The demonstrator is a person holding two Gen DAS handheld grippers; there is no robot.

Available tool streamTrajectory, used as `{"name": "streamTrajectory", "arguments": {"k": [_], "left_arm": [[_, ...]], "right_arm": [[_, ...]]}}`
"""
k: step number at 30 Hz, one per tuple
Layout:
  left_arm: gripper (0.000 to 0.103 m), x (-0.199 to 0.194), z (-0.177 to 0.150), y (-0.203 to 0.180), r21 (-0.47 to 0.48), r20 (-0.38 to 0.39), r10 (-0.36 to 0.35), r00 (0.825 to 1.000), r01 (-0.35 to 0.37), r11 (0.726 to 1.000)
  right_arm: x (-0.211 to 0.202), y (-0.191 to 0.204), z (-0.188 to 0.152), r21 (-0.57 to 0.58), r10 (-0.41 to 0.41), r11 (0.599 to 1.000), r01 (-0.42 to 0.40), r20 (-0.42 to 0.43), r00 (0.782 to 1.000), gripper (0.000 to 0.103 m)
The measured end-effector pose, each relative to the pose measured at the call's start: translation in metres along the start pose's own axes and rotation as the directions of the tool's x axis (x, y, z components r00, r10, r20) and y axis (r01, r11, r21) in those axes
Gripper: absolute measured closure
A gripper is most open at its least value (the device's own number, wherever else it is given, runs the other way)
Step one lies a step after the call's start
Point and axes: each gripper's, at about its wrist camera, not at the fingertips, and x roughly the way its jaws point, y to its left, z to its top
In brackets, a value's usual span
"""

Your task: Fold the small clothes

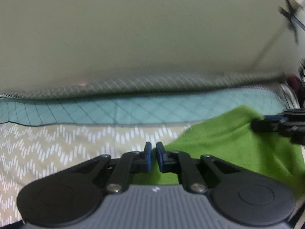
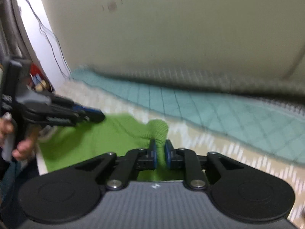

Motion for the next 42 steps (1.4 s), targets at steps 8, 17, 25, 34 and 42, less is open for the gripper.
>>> {"name": "streamTrajectory", "arguments": {"k": [8,17,25,34,42], "left_arm": [[0.081,0.017,0.004,-0.004,-0.062,-0.002,0.142,0.99,-0.142,0.988],[0.053,-0.086,-0.038,0.002,-0.087,0.221,0.081,0.972,-0.063,0.994],[0.055,-0.062,-0.056,0.018,-0.262,0.125,-0.028,0.992,0.061,0.963],[0.052,-0.026,-0.079,-0.048,-0.053,0.13,-0.001,0.991,0.008,0.999],[0.047,-0.025,-0.081,-0.052,-0.02,0.132,0.019,0.991,-0.016,1.0]], "right_arm": [[0.045,-0.019,0.007,0.063,-0.151,0.986,0.152,-0.019,0.988,0.082],[-0.1,-0.025,-0.026,0.167,-0.179,0.976,0.139,0.254,0.95,0.046],[-0.228,-0.052,-0.153,0.45,-0.54,0.806,0.384,0.294,0.789,0.043],[-0.25,-0.071,-0.221,0.64,-0.576,0.693,0.333,0.212,0.79,0.041],[-0.235,-0.067,-0.247,0.86,-0.353,0.488,-0.149,0.351,0.867,0.038]]}}
